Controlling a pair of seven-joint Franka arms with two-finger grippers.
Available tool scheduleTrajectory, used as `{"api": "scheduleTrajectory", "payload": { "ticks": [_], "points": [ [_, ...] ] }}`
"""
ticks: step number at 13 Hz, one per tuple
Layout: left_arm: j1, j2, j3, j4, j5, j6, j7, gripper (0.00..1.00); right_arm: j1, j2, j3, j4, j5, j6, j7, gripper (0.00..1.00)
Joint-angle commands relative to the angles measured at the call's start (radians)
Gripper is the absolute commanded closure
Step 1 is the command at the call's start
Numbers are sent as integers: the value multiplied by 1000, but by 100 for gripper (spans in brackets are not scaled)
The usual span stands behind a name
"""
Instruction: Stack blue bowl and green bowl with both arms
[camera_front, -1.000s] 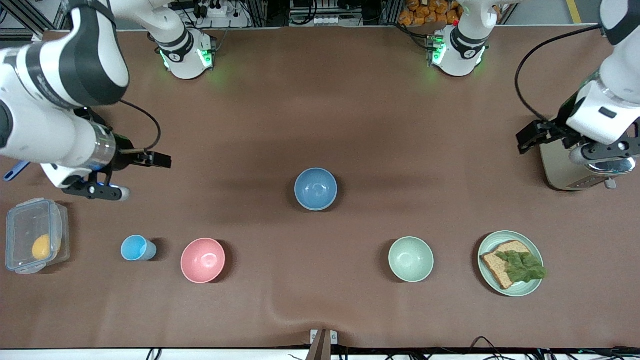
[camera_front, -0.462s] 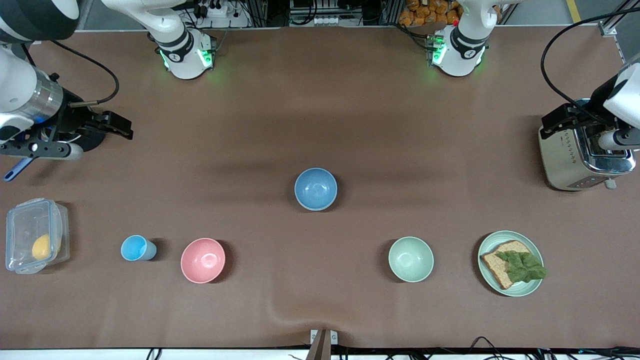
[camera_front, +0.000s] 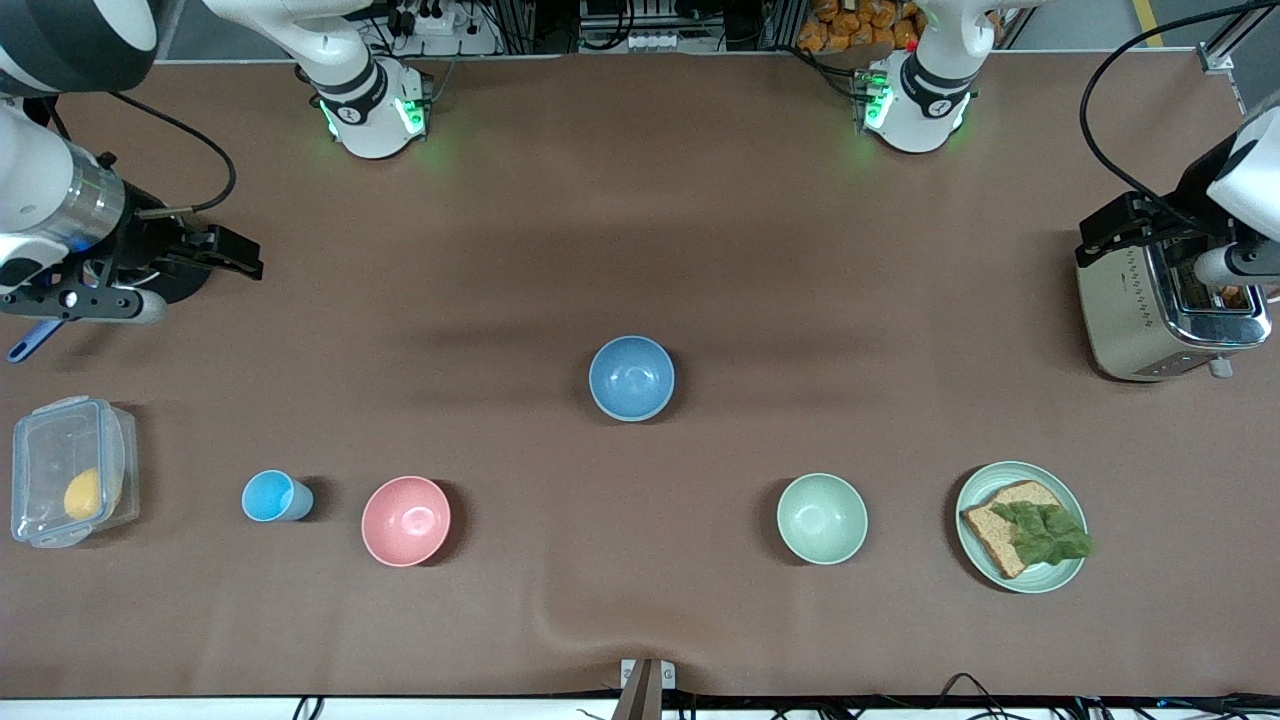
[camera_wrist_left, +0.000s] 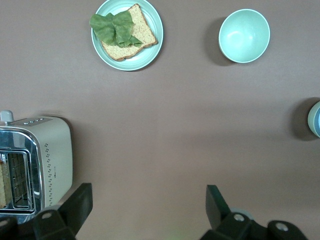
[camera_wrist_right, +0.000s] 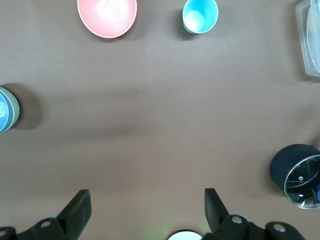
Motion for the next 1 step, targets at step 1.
{"api": "scheduleTrajectory", "payload": {
  "ticks": [1],
  "points": [
    [-6,-7,2,12,-14,-19,24,0,-23,-25,22,-20,-21,-1,-11,0]
  ]
}}
